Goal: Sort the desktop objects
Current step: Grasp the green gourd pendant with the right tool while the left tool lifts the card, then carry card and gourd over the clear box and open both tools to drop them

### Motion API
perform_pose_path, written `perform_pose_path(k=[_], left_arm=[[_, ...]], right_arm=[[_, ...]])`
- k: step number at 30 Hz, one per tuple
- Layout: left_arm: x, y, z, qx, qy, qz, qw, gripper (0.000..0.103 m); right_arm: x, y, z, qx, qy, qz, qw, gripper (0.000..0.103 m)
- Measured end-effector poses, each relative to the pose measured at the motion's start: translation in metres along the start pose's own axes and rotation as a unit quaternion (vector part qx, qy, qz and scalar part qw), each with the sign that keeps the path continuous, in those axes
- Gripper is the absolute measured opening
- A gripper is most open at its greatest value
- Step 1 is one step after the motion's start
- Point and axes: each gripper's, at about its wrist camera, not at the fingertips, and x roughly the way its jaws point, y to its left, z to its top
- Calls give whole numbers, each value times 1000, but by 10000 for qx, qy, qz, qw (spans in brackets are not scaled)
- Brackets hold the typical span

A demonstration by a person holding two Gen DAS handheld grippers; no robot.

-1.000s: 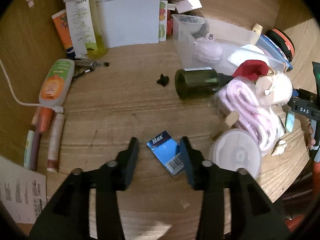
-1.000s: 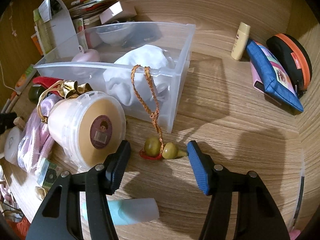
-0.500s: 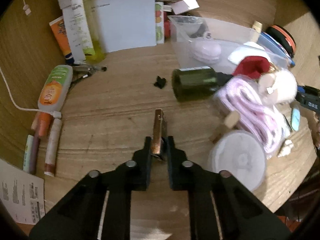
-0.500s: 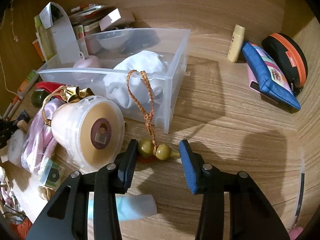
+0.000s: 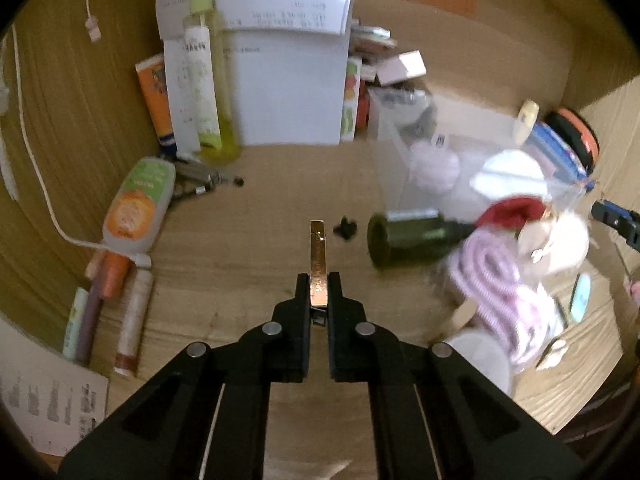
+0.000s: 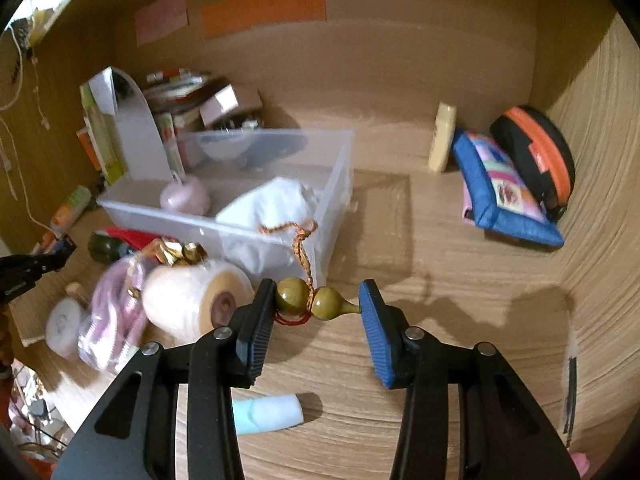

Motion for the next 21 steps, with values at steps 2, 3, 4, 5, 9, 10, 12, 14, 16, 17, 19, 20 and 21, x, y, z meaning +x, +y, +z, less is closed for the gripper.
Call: perform_pose_path(k=[2, 3, 4, 5, 9, 10, 12, 14, 16, 17, 19, 20, 21], left_arm=[[-5, -1, 7, -9, -107, -24, 9999, 5], [-9, -2, 12, -16, -200, -26, 9998, 5], [-12, -3, 16, -10, -254, -45, 9997, 5], [-15, -4, 19, -19, -316, -52, 9995, 5], [-26, -12, 36, 14, -551, -139, 9984, 5], [-28, -14, 39, 29, -594, -157, 9981, 5], [-30, -19, 46, 65, -653, -213, 9976, 5], [-28, -25, 52, 120, -672, -281, 9973, 5], [-25, -31, 57, 186, -685, -327, 9969, 5], [-23, -34, 59, 210, -685, -357, 9968, 5], [-18, -38, 62, 220, -668, -440, 9966, 5], [-16, -40, 63, 217, -648, -485, 9965, 5], [-12, -42, 65, 224, -615, -541, 9964, 5]], right_arm=[[-6, 2, 4, -17, -115, 6, 9999, 39], [-8, 3, 6, -26, -148, 11, 9999, 39], [-10, 4, 9, -34, -193, 3, 9998, 39], [-10, 5, 12, -44, -228, 7, 9997, 39], [-11, 10, 22, -38, -330, 111, 9994, 39], [-10, 11, 26, -43, -366, 152, 9992, 39], [-11, 14, 30, -62, -405, 230, 9989, 39], [-9, 19, 36, -115, -437, 271, 9986, 39], [-5, 25, 42, -187, -454, 308, 9983, 39], [-3, 28, 45, -221, -463, 324, 9982, 39], [3, 32, 49, -265, -484, 329, 9979, 39], [8, 35, 51, -291, -451, 362, 9979, 39], [12, 36, 53, -283, -425, 380, 9980, 39]])
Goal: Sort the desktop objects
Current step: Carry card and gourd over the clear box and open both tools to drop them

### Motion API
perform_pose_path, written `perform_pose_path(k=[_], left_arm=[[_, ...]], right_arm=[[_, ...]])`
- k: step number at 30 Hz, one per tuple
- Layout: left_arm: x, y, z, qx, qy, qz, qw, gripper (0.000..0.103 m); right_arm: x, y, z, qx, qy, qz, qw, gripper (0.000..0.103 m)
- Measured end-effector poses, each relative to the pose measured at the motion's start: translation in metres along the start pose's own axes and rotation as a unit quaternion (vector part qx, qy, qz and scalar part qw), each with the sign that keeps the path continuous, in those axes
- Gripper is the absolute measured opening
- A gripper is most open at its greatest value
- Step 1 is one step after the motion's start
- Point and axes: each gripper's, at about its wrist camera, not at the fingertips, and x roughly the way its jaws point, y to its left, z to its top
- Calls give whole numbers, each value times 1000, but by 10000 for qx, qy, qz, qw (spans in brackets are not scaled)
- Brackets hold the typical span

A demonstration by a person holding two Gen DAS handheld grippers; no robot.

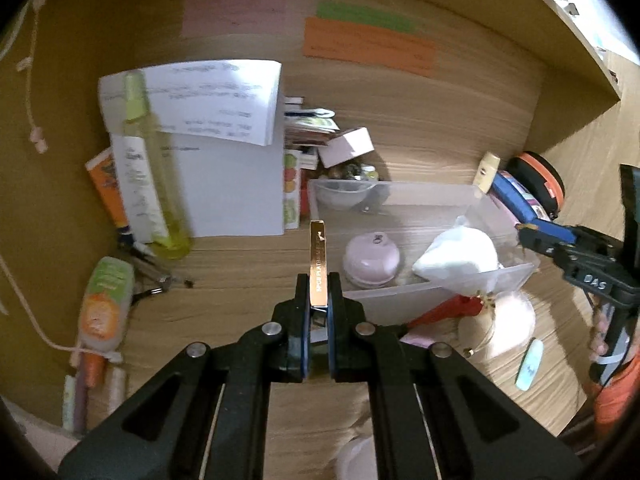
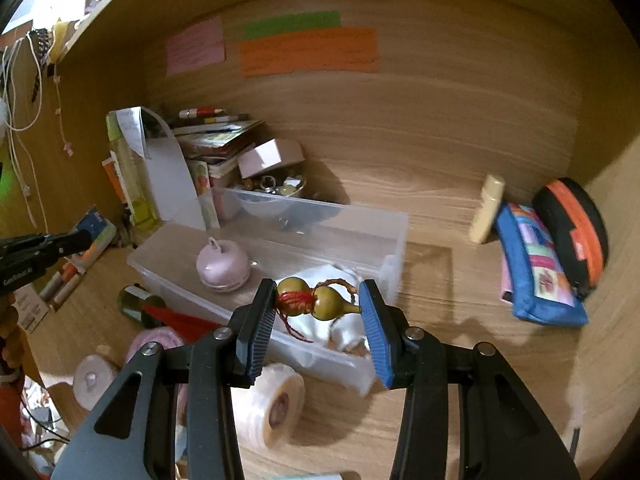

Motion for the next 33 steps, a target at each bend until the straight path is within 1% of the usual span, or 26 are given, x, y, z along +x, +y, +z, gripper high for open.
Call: perform_pose_path(k=[4, 12, 14, 19, 21, 26, 33], left_arm=[[14, -7, 7, 103, 98, -88, 9999, 5], [52, -19, 20, 263, 395, -268, 9985, 5], [62, -22, 21, 288, 510, -325, 9978, 5], [83, -27, 21, 393, 779, -292, 9958, 5], [87, -26, 21, 424, 847, -271, 9951, 5], [94, -23, 21, 464, 982, -206, 9939, 5], [97, -29, 21, 581, 1051, -229, 9925, 6]], right_arm=[[17, 3, 7, -10, 133, 138, 9998, 39], [40, 16, 21, -187, 218, 274, 9992, 39], [48, 19, 20, -185, 275, 330, 9989, 39], [68, 20, 13, -130, 457, 506, 9976, 39], [75, 20, 10, -156, 551, 519, 9970, 39], [81, 18, 6, -164, 619, 524, 9966, 39], [83, 20, 5, -180, 701, 457, 9963, 39]])
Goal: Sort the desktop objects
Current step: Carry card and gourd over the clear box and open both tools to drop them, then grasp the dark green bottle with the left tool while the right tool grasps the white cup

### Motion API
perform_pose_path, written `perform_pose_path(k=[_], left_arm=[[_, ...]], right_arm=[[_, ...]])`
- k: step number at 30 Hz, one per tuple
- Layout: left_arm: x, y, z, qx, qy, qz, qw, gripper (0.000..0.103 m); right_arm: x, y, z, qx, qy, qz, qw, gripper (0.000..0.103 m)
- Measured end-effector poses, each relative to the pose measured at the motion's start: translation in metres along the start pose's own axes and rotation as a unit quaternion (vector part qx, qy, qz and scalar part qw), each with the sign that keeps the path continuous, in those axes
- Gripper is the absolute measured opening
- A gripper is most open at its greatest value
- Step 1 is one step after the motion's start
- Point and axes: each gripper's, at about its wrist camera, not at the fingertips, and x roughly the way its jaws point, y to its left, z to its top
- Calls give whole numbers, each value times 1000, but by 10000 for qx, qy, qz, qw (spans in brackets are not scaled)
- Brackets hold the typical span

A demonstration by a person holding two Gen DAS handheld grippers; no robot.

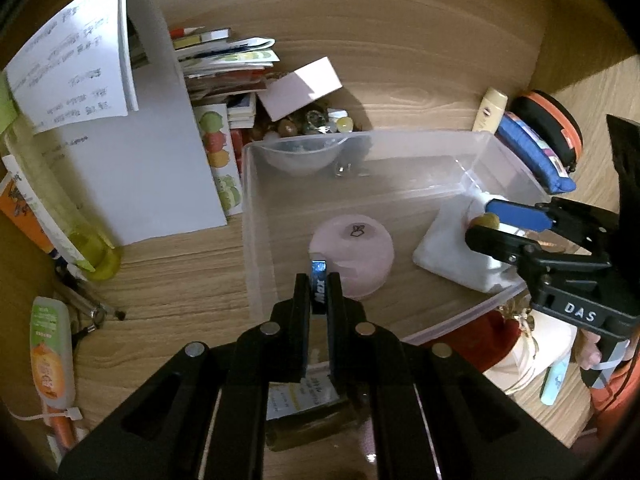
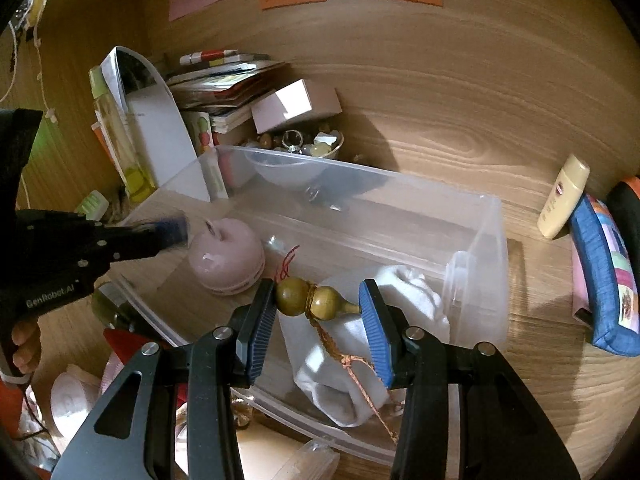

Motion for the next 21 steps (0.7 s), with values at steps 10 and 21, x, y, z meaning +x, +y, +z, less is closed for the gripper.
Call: perform_pose_path(k=[10, 21], left_arm=[[-5, 0, 3, -70, -27, -147, 9999, 7], [-48, 4, -7, -120, -495, -110, 9986, 53]], right_arm=[[-8, 1, 4, 62, 26, 14, 10000, 59], [-52, 15, 4, -96, -493, -470, 9976, 83]])
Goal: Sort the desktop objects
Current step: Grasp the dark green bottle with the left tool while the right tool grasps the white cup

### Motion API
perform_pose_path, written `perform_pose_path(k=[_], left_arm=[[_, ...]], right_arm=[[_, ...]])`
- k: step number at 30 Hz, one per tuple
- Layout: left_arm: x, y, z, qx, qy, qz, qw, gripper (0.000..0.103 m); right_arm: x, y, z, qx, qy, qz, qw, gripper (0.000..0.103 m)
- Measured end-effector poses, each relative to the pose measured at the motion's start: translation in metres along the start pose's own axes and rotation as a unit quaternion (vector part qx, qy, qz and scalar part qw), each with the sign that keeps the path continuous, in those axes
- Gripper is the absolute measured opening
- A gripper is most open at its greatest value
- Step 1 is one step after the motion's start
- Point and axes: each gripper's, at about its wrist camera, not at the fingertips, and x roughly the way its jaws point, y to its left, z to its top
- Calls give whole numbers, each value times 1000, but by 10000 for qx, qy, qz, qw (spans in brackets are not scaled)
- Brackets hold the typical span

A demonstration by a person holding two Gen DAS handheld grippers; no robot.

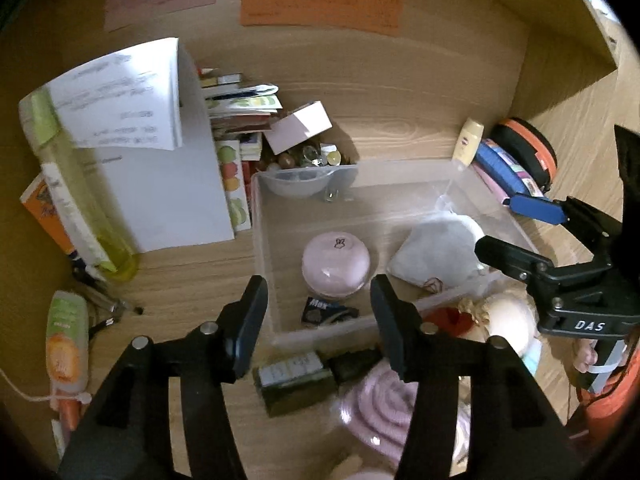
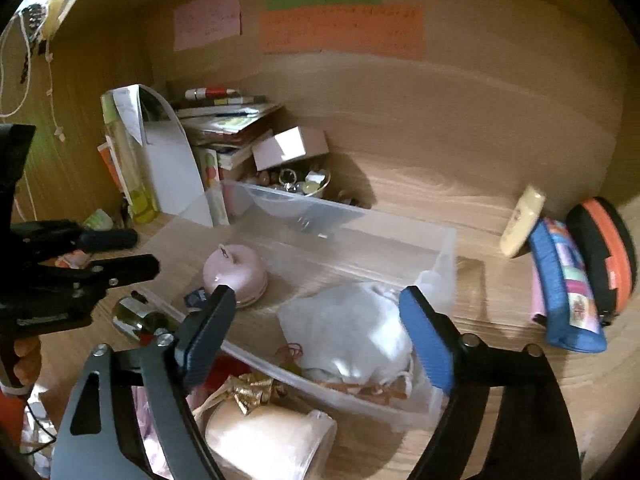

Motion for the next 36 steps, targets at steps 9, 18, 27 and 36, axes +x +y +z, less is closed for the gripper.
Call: perform_pose_path(k=[9, 18, 27, 36], left_arm=[[-9, 20, -23, -184, 277, 34, 9994, 63], [8, 19, -52, -62, 703, 58, 9975, 71], [28, 31, -59, -415, 1041, -307, 9932, 71], [44, 33, -54, -633, 1156, -406, 9904, 68]], right_arm=[[-23, 8, -19, 54, 29, -148, 9999, 83], [-40, 17, -45, 208, 137, -191, 9995, 86], [-23, 39, -77, -48, 587, -276, 9979, 86], [-3, 39, -84, 191, 757, -405, 9961, 84]])
